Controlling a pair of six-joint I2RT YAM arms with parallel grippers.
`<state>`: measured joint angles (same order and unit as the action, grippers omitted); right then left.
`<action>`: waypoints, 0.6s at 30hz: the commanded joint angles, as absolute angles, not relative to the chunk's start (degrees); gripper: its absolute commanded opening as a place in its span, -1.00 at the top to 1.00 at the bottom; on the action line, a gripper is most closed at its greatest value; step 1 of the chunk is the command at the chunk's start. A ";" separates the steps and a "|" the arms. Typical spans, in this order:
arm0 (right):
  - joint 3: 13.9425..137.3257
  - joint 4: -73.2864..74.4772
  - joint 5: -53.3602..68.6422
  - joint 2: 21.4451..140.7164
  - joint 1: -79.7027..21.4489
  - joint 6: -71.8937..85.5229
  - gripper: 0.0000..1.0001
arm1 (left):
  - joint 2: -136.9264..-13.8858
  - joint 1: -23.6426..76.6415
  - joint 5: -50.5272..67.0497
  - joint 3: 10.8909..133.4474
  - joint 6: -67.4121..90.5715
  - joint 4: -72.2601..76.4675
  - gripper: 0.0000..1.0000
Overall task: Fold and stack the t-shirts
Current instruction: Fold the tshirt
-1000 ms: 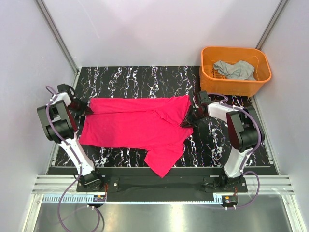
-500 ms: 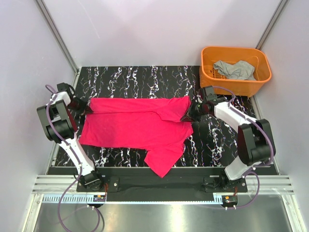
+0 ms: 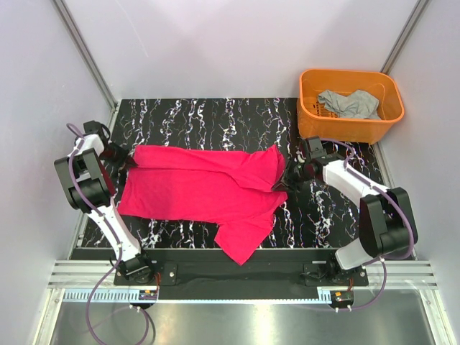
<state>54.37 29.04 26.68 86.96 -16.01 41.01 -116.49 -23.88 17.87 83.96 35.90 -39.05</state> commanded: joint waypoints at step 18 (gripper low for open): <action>52.38 25.05 29.45 85.18 -18.11 39.73 1.00 | -114.70 -23.73 13.36 86.13 34.10 -39.99 0.82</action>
